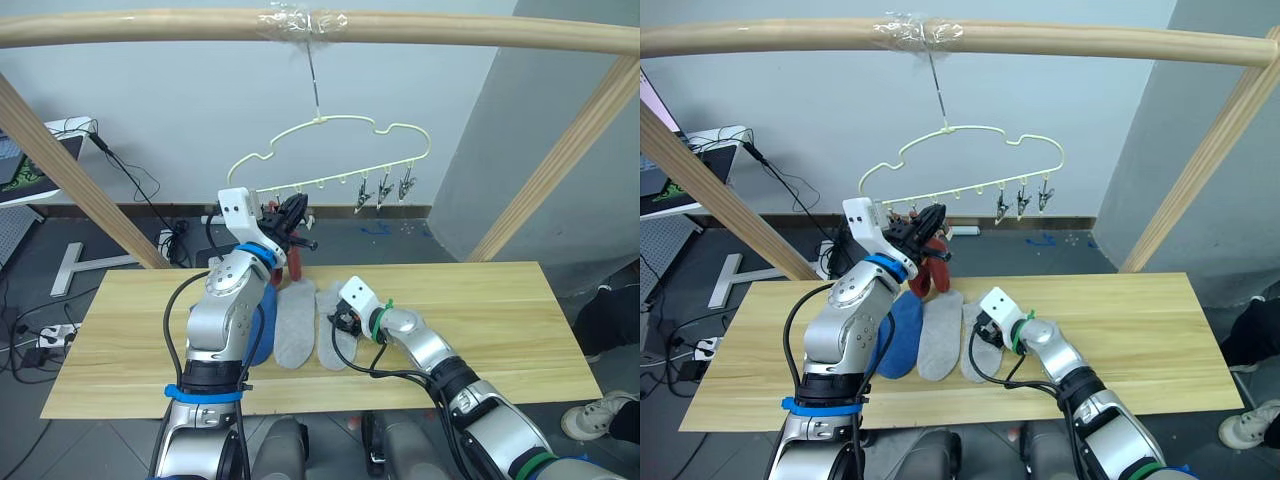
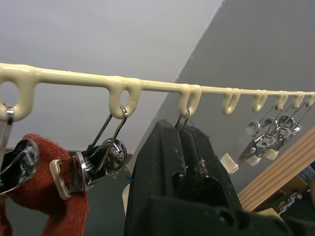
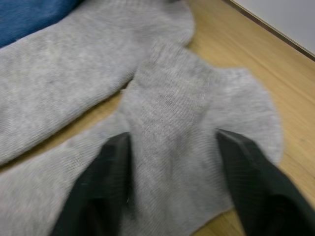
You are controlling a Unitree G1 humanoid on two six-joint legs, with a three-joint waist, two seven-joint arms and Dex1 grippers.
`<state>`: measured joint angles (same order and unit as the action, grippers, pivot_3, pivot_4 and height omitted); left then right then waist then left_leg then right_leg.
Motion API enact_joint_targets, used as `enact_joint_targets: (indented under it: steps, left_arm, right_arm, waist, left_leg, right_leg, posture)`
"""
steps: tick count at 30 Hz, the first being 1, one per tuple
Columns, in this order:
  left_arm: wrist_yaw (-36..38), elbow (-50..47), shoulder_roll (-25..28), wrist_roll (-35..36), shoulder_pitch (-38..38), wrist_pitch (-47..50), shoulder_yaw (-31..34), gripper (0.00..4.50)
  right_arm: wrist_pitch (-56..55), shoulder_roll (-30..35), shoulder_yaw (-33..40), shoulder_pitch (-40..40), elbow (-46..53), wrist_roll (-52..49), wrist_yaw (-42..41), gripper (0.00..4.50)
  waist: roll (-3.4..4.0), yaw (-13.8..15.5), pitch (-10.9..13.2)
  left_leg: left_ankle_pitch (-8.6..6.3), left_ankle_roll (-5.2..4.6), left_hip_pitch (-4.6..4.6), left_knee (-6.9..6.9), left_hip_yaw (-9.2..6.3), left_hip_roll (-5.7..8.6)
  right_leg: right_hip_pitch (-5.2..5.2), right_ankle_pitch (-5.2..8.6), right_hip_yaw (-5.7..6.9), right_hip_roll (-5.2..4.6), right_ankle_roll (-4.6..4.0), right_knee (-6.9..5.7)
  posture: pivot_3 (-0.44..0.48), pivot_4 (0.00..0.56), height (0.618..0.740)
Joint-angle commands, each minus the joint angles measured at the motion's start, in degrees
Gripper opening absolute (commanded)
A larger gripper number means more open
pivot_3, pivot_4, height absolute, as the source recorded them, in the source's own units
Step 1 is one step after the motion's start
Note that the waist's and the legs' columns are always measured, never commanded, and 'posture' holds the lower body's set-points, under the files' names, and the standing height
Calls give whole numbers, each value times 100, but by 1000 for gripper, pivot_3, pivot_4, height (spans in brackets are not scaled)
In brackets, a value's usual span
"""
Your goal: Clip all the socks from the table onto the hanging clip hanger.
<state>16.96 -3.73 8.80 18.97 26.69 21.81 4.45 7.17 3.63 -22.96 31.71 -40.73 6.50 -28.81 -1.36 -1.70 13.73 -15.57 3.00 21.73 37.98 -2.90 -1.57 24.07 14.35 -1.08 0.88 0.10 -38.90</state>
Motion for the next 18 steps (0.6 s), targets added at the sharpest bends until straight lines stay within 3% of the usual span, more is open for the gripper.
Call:
enact_joint_targets:
  steps: [1, 5, 10, 14, 18]
  left_arm:
    - [1, 48, 52, -35, -84, 72, -3, 0]
    - [41, 2, 97, 5, -128, 127, 27, 0]
    - [101, -69, 91, 275, -153, 427, 124, 0]
    - [232, -132, 111, 1157, -111, 1383, 471, 0]
    - [87, -139, 28, 1984, 4, 2111, 924, 0]
  right_arm:
    - [-127, 310, -252, -255, -169, 382, -216, 1374]
    - [-507, 808, -341, -462, 133, 563, -460, 27]
    - [-818, 1160, -176, -641, 749, 471, -610, 27]
    - [-2111, 1843, -63, -782, 1850, 702, -545, 27]
    - [-2746, 2087, 79, -882, 2627, 815, -293, 27]
  waist:
    - [2, 4, -1]
    - [3, 7, -7]
    - [-2, 16, -16]
    - [-1, 10, -15]
    - [-6, -53, -13]
  left_leg:
    - [0, 0, 0, 0, -1, 0]
    - [0, 0, -1, 1, 2, 8]
    - [0, 0, -2, 4, 2, 10]
    - [0, 0, 4, 2, 0, 7]
    - [0, 0, 3, -2, 17, 8]
  right_leg:
    - [0, 0, 1, 0, 0, 0]
    - [-4, 1, -3, -2, 1, 2]
    - [-9, 1, -3, -5, 1, 3]
    - [-2, 1, -1, -4, 2, 3]
    - [-2, 1, -9, 2, 3, 4]
  posture:
    - [57, 217, 740]
    - [57, 217, 740]
    - [57, 217, 740]
    - [41, 222, 740]
    - [28, 226, 740]
